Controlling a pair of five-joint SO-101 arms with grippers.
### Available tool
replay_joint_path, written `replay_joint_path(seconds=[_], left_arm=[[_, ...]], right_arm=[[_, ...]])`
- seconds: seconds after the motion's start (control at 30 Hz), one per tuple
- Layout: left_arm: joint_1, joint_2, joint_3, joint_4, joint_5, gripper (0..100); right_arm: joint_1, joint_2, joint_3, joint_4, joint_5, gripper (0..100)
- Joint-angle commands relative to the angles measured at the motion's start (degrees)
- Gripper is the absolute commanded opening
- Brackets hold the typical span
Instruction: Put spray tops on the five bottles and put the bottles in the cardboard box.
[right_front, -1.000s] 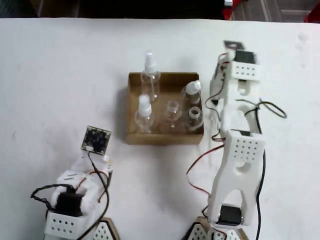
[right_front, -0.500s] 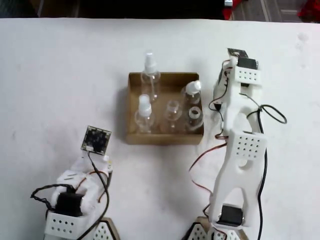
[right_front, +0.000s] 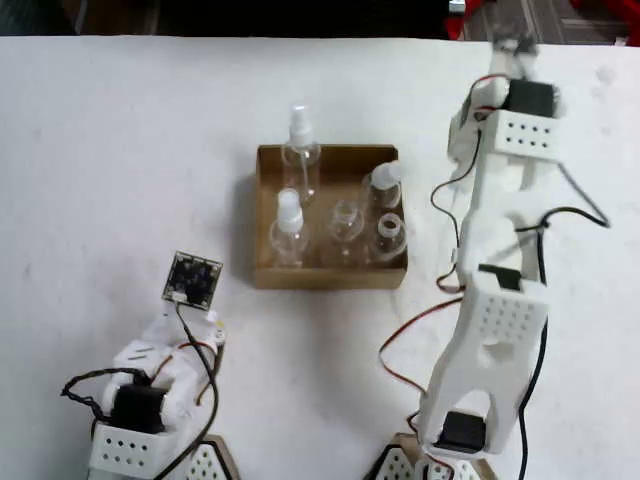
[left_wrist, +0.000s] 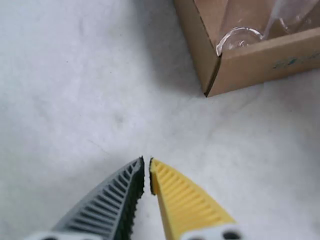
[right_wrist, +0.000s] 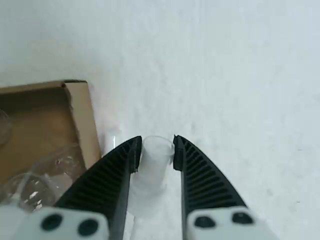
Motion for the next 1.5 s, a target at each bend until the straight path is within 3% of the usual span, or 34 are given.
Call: replay_joint_path(seconds=[0.0, 0.23, 0.43, 0.83, 1.0, 1.13, 1.33, 1.47], left_arm=[[-0.13, -0.4, 0.09, 0.35, -0.62, 2], [-0.13, -0.4, 0.09, 0.35, -0.62, 2], [-0.13, -0.4, 0.09, 0.35, -0.62, 2], [-0.48, -0.4, 0.09, 0.35, -0.62, 2], [-0.57, -0.4, 0.09, 0.35, -0.62, 2], [-0.57, -0.4, 0.09, 0.35, -0.62, 2], [-0.31, -0.4, 0.09, 0.35, -0.62, 2], [-0.4, -0.4, 0.09, 0.35, -0.62, 2]], right_arm=[[0.13, -13.93, -2.29, 1.63, 0.35, 1.6], [-3.65, -34.15, 5.45, 1.71, 0.26, 1.6], [-13.58, -55.69, 23.3, 0.04, 0.18, 1.6], [-32.84, -78.02, 60.57, -40.13, 0.09, 1.6], [-33.1, -81.8, 77.1, -58.42, 0.18, 1.6], [-32.92, -85.05, 83.69, -62.81, 0.53, 1.6], [-24.22, -83.56, 88.18, -76.35, 0.18, 1.6], [-23.16, -83.03, 92.04, -80.31, 0.18, 1.6]])
